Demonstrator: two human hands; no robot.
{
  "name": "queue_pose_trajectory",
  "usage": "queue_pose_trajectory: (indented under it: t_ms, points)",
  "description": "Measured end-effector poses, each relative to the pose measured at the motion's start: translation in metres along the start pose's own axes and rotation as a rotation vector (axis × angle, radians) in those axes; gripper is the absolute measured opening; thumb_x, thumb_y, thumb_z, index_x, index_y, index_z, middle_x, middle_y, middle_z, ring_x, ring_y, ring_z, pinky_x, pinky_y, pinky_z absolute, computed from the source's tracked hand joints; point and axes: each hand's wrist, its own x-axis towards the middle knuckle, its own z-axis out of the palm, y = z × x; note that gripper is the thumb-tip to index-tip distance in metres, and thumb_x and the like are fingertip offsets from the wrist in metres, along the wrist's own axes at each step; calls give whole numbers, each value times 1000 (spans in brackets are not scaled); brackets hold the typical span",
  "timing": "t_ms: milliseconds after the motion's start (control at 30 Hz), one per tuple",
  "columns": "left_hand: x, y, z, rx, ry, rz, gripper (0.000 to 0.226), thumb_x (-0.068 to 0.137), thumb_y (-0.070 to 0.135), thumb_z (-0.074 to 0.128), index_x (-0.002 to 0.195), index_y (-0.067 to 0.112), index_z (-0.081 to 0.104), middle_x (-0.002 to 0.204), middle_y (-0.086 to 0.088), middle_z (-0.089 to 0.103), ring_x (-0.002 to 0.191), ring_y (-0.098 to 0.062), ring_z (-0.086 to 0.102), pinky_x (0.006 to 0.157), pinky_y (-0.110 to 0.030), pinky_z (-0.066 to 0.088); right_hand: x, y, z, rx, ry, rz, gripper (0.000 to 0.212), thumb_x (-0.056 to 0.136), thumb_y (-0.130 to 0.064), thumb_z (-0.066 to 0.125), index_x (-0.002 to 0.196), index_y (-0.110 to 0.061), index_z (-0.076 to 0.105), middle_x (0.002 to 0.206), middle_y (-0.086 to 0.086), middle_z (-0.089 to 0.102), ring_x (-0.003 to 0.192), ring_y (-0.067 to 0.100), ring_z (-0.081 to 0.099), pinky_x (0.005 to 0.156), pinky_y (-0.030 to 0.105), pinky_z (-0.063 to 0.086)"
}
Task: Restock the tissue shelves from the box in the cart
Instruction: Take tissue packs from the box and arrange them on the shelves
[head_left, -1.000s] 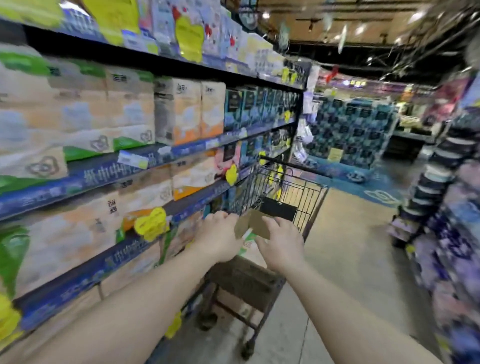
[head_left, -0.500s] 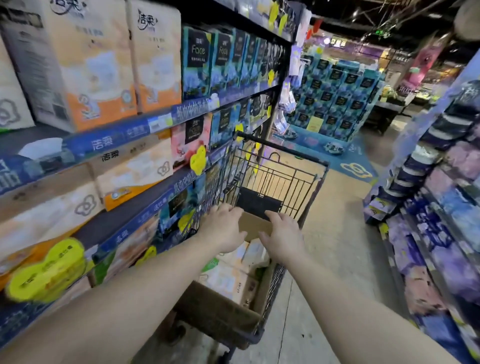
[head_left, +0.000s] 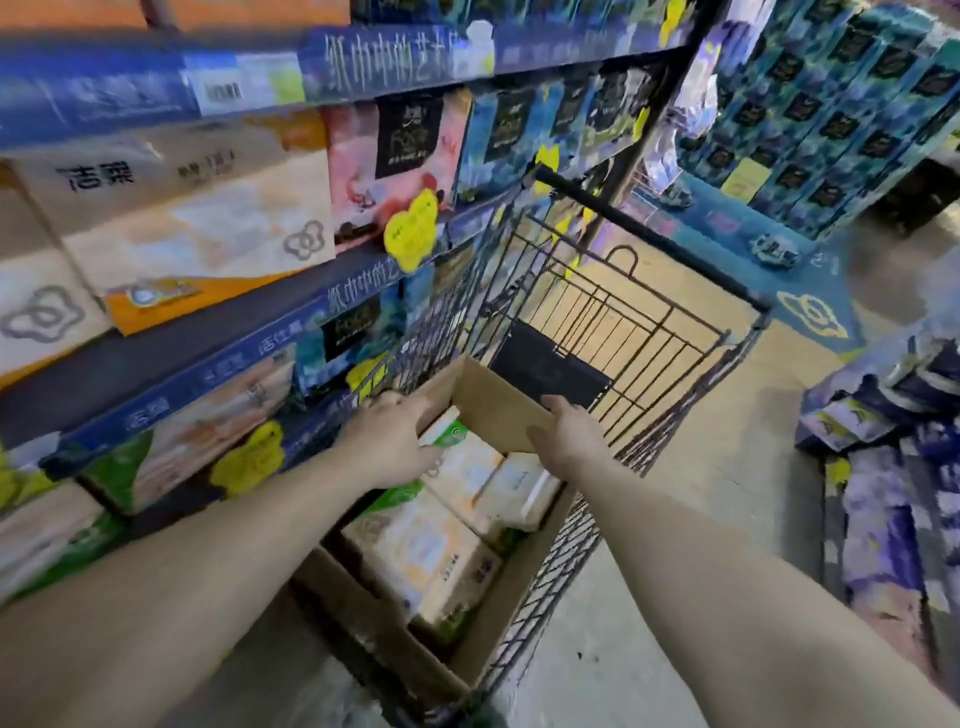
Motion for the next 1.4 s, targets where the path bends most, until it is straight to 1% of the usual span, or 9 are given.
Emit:
queue_pose_trajectory:
  t_ms: [200,333,500,833,1000,1067,1133,1267,1400]
  points:
    - [63,32,59,-198,-100,-244,58,90,44,57,140,18,42,137,-14,45,127,-29,44,96,-28,39,118,53,21,-130,-239,-81,47,88,-31,49,134,-21,44,113,9,58,98,29,58,81,36,51]
    - [101,62,106,-258,-211,-341,55,92,46,53,140,23,41,128,-7,52,110,-25,56,86,-34,48,171,79,45,-212,-337,-178,38,89,-38,49,123,-21,50,104,4,63,87,24,59,74,32,49]
    - [131,85,166,-339,-295,-443,61,89,45,56,144,30,36,145,-6,43,128,-28,44,100,-36,43,211,96,87,-365,-496,-281,49,91,-36,48,134,-14,40,124,14,56,114,34,54,93,43,48]
    - [159,116,229,-799,-473,-732,68,100,39,42,153,14,6,159,-10,20,139,-30,33,107,-30,32,224,120,140,-509,-660,-227,39,95,-28,41,129,-10,47,131,15,56,122,35,52,97,44,43]
    - [155,125,235,-948,-417,-837,51,103,35,36,149,14,30,155,-9,29,138,-28,34,102,-25,31,219,124,147,-606,-663,-182,46,96,-38,37,129,-11,51,134,13,52,124,33,47,99,44,39]
    - [153,125,238,-1043,-336,-926,30,102,32,39,122,18,56,128,-12,53,114,-28,53,86,-26,36,219,126,149,-583,-669,-194,47,96,-39,36,130,-9,49,135,15,51,123,34,48,98,42,40]
    - [150,123,244,-1125,-204,-1029,20,100,33,43,92,21,57,99,-11,57,90,-27,57,77,-30,38,221,125,148,-519,-703,-188,46,97,-38,39,130,-6,44,136,17,49,123,34,49,97,40,41]
    - [144,120,255,-1210,-115,-1175,27,94,33,55,107,9,55,102,-14,60,92,-32,58,74,-33,43,229,128,140,-443,-762,-207,55,92,-41,54,131,-4,43,132,15,53,120,32,53,92,37,44]
    - [136,119,257,-1447,-86,-1324,46,87,25,69,124,0,56,124,-15,61,112,-32,58,86,-37,48,230,128,129,-250,-820,-115,53,83,-34,70,124,-6,51,120,8,60,111,28,58,83,31,45]
